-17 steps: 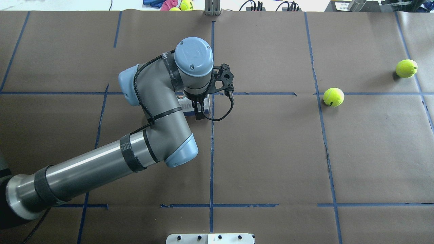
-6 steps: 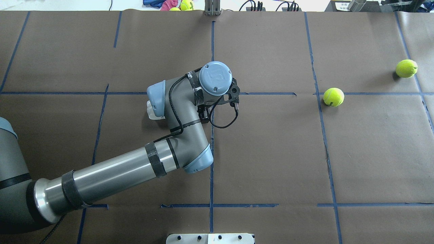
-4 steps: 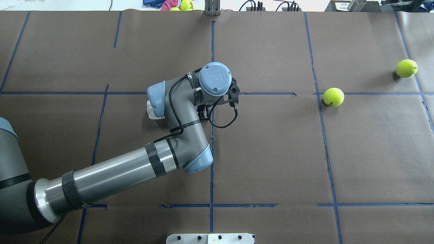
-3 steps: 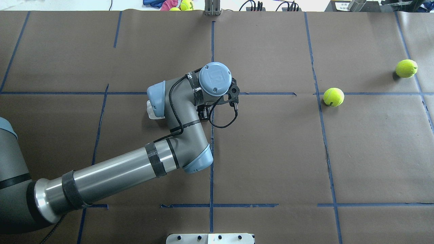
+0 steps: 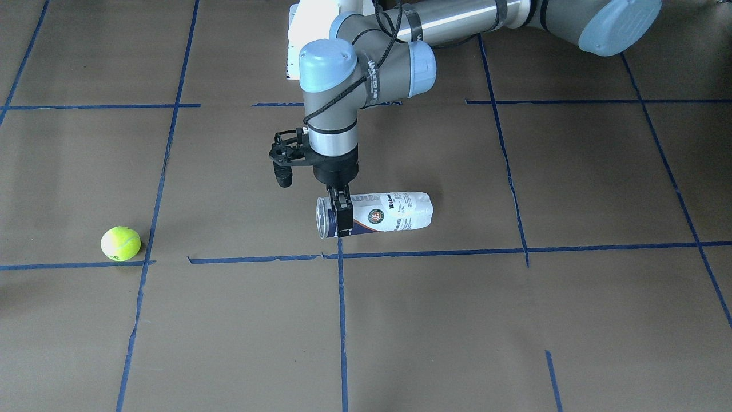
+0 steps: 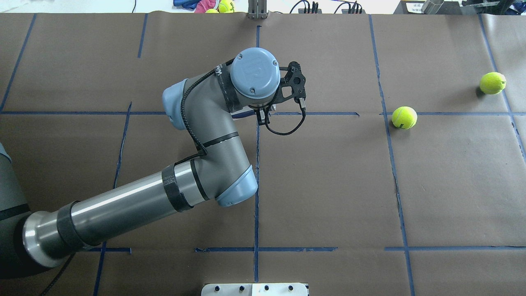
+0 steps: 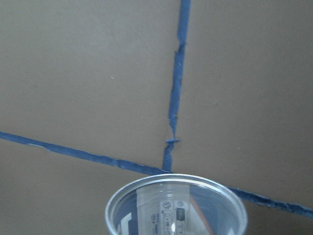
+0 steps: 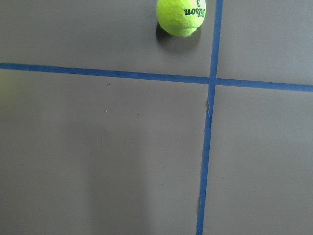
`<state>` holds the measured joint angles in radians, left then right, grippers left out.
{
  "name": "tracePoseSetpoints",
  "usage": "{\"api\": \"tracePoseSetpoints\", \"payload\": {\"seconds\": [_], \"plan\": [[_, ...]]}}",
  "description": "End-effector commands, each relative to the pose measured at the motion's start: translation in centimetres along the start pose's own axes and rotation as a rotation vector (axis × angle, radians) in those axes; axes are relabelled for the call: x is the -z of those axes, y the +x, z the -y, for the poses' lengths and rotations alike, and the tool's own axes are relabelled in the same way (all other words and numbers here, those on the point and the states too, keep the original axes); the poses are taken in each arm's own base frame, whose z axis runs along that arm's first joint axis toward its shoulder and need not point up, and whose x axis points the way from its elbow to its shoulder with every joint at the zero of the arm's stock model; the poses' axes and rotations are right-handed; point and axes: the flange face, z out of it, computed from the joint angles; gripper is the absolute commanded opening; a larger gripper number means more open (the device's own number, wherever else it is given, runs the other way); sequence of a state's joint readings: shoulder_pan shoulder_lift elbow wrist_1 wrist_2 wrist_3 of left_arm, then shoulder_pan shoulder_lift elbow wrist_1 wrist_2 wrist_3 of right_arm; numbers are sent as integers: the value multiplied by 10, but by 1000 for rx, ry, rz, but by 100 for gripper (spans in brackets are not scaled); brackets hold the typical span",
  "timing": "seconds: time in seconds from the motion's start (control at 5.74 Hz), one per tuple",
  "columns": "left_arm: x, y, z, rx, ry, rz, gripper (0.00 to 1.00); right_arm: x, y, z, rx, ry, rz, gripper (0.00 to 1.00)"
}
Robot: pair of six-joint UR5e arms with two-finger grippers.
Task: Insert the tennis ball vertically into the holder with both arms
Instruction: 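Turn the can upright with the left gripper while the right arm reaches for a ball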
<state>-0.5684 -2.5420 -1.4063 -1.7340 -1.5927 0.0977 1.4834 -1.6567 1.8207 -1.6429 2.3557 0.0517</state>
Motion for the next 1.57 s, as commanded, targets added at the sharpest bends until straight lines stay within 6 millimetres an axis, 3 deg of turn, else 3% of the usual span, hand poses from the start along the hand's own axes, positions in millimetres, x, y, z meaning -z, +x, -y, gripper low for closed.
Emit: {"api": "tracePoseSetpoints", "payload": {"seconds": [0.0, 0.17, 0.35, 0.52, 0.7, 0.87, 1.04, 1.22, 1.39], "plan": [[29, -8, -49, 311, 389, -5, 76, 3, -6, 2, 10, 5, 24, 100], [34, -7, -83, 476, 602, -43, 76, 8, -15, 1, 20, 13, 62, 100], [49, -5, -89, 594, 777, -9, 76, 14, -27, 2, 4, 18, 130, 100], [50, 18, -101, 673, 906, 14, 76, 26, -47, 10, -21, 73, 159, 100], [42, 49, -113, 709, 959, 28, 76, 15, -72, 16, -113, 96, 189, 100], [23, 75, -119, 748, 974, 67, 76, -18, -118, 19, 38, 129, 223, 100], [11, 81, -127, 753, 982, 69, 76, -35, -123, 23, 66, 173, 189, 100], [6, 84, -138, 755, 1008, 59, 77, -34, -176, 56, 68, 224, 155, 100], [3, 84, -143, 750, 1004, 65, 77, -41, -204, 65, 31, 229, 155, 100]]}}
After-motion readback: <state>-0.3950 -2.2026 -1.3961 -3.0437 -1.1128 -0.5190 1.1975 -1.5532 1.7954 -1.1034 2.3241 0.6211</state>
